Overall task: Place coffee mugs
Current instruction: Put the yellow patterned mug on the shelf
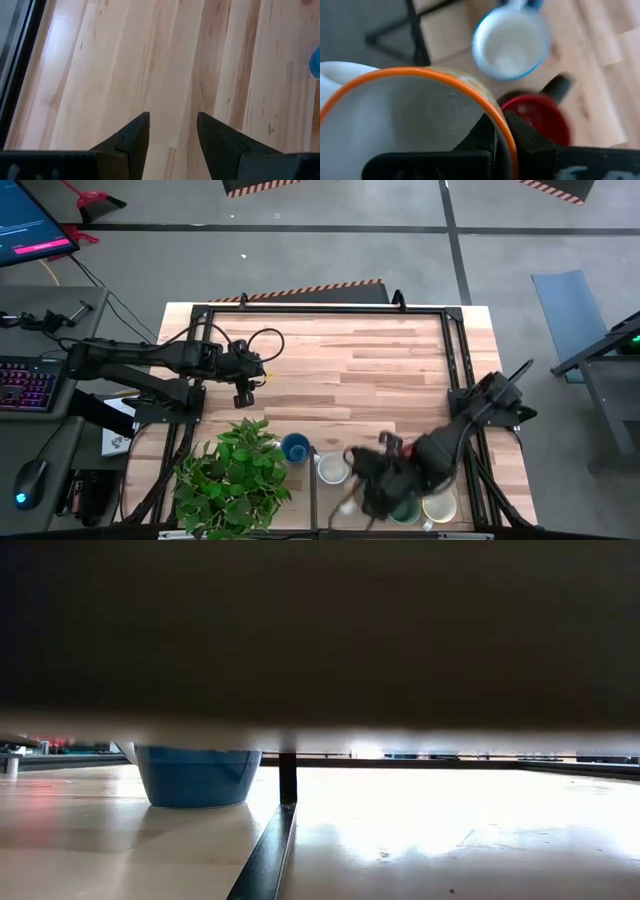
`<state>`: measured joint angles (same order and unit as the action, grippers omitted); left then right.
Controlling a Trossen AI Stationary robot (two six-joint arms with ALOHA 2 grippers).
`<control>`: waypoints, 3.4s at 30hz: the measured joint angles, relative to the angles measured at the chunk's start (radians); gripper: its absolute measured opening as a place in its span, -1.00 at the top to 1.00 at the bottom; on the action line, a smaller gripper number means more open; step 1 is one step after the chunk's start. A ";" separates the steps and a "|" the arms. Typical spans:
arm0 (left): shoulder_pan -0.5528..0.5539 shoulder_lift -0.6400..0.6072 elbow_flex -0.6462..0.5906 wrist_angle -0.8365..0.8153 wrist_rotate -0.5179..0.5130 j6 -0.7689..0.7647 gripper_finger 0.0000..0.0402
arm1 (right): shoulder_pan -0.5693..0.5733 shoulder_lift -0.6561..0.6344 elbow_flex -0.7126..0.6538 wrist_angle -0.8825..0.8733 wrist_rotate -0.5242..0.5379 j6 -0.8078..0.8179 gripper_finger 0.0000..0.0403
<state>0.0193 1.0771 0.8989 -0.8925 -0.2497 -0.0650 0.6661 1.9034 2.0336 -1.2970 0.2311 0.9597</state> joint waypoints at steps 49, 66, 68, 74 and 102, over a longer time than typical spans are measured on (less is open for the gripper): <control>0.000 0.000 0.000 0.031 0.000 0.025 0.23 | 0.050 0.278 0.127 0.010 -0.090 -0.220 1.00; 0.000 0.000 0.000 0.037 -0.036 0.025 0.23 | 0.048 0.333 0.127 -0.008 -0.135 -0.187 1.00; 0.000 0.000 0.000 0.041 -0.040 0.025 0.23 | 0.048 0.333 0.127 -0.009 -0.133 -0.166 1.00; 0.000 0.000 0.000 0.075 -0.045 0.025 0.23 | 0.046 0.333 0.127 -0.067 -0.126 -0.127 1.00; 0.000 0.000 0.000 0.087 -0.046 0.025 0.23 | 0.042 0.333 0.127 -0.094 -0.118 -0.074 0.90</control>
<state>0.0193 1.0770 0.8989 -0.8055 -0.2955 -0.0402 0.7080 2.2363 2.1609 -1.3913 0.1134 0.8853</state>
